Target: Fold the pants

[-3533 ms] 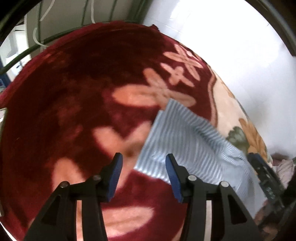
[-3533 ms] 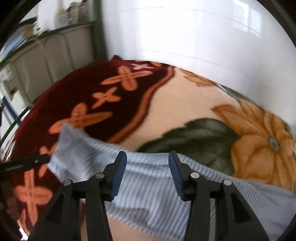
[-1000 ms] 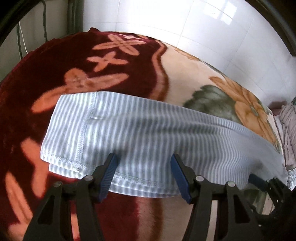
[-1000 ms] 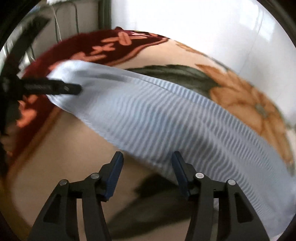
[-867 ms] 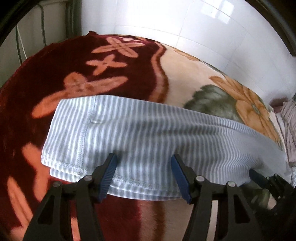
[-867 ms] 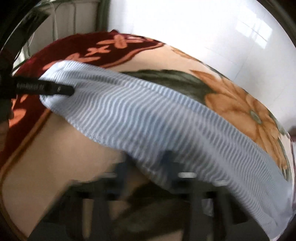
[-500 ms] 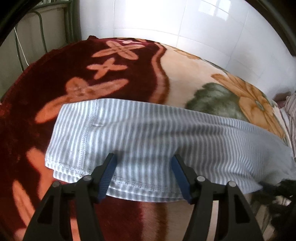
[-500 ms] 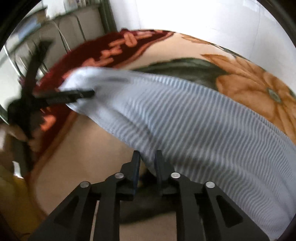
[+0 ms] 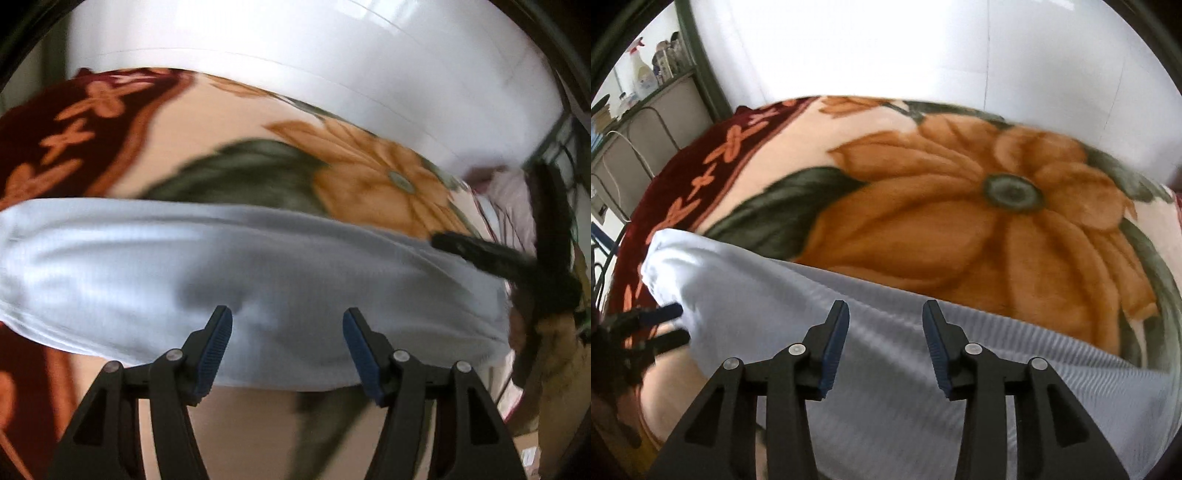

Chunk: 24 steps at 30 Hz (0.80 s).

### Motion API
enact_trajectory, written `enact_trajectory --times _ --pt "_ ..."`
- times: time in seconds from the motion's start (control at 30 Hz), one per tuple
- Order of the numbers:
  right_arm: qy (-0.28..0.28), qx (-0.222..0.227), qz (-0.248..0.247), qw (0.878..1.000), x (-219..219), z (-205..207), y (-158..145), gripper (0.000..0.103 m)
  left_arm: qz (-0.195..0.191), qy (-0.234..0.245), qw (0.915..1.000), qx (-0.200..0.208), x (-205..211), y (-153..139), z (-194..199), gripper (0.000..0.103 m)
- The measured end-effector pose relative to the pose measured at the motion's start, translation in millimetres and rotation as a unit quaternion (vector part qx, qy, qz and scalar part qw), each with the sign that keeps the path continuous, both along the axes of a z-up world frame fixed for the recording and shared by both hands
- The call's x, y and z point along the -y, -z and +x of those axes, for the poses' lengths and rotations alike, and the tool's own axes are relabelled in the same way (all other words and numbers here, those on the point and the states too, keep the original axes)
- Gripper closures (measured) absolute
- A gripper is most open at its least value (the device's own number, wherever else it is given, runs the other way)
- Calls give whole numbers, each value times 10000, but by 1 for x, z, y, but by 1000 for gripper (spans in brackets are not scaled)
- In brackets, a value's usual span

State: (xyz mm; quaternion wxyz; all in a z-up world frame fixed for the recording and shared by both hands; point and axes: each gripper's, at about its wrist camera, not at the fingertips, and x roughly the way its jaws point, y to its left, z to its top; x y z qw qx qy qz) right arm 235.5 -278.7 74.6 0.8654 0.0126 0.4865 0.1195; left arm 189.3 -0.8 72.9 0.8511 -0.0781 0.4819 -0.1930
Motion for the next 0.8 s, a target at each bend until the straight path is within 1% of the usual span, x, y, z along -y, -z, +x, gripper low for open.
enact_trajectory --times 0.07,0.13,0.2,0.27,0.3,0.37,0.4,0.43,0.47,0.5,0.57,0.63,0.67,0.73,0.8 --pt "-203 -145 -106 9996 4 4 12 60 144 172 9997 -39 25 7 -4 37" --pt "-420 -203 -313 9984 4 6 26 60 249 272 9993 -91 41 15 -6 37" --pt "-661 -105 -494 9965 2 5 37 59 362 257 9989 -130 50 23 -9 37" --pt "-838 71 -588 9947 0 4 41 56 498 187 9985 -120 54 29 -11 37" --pt "-918 171 -608 9938 -2 3 42 56 514 161 9985 -118 54 31 -11 37" --pt "-1062 211 -641 9920 -5 1 43 57 500 92 9986 -118 55 32 -11 37" --pt "-1177 218 -676 9905 -6 -1 43 62 493 52 9987 -132 55 32 -11 37" --pt "-1312 212 -663 9889 -8 -3 42 80 483 -7 9987 -144 56 32 -11 37" --pt "-1423 209 -659 9874 -9 -5 40 90 488 -38 9987 -148 57 32 -11 37" --pt "-1461 321 -772 9857 -11 -9 36 96 504 -58 9986 -145 58 32 -11 37" --pt "-1496 544 -924 9829 -12 -14 28 98 574 -66 9983 -115 59 32 -13 37" --pt "-1280 714 -911 9850 -7 -8 23 99 645 -54 9979 -74 61 33 -14 37" --pt "-1093 746 -809 9879 -2 -2 21 99 672 -50 9977 -63 62 34 -14 37" --pt "-805 710 -624 9923 4 10 23 99 754 -10 9971 -30 64 36 -15 37" --pt "-652 599 -632 9941 6 21 33 100 826 47 9966 32 65 37 -16 37"
